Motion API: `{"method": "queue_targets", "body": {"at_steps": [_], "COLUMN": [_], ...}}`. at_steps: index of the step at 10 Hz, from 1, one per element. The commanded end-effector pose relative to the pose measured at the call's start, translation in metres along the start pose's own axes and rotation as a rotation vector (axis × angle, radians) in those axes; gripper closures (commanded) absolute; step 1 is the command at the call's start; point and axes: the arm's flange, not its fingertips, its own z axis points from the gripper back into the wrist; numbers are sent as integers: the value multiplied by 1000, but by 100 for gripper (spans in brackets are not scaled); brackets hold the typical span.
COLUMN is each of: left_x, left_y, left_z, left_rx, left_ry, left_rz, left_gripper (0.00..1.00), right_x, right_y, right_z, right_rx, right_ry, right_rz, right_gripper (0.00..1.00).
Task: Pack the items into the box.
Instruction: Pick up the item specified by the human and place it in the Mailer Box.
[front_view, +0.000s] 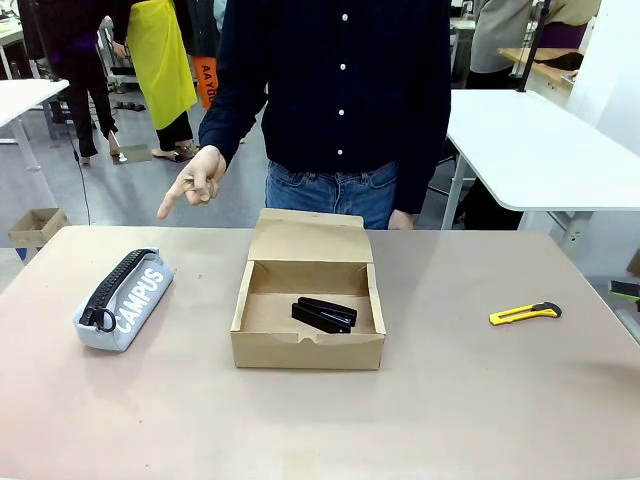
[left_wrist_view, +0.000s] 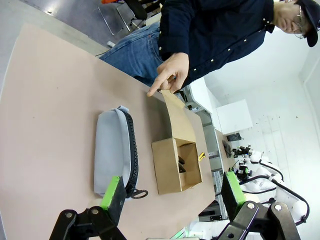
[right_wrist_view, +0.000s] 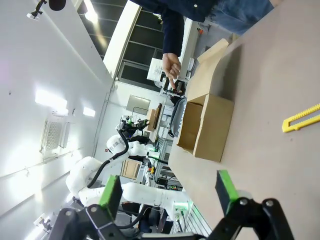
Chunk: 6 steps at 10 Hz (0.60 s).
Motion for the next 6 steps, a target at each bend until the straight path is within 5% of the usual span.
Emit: {"method": "queue_targets", "body": {"at_steps": [1,2,3,6], "left_x": [1,0,2,21], "left_y": [-1,0,-41,-159], "left_z": [-1,0,-14,-119], "left_rx": [-23,0,114,336], "left_ry": [-19,0,48,397], "left_rz": [-17,0,-76,-491], "left_gripper": [0,0,0,0], "right_x": [-4,-4,-4,-4], "right_y": [2,2,2,2], "right_z": [3,3,3,3], "right_rx": [6,6,6,6], "right_ry": [11,11,11,11], "right_rz": [-1,-1,-1,-1], "right_gripper": [0,0,0,0]}}
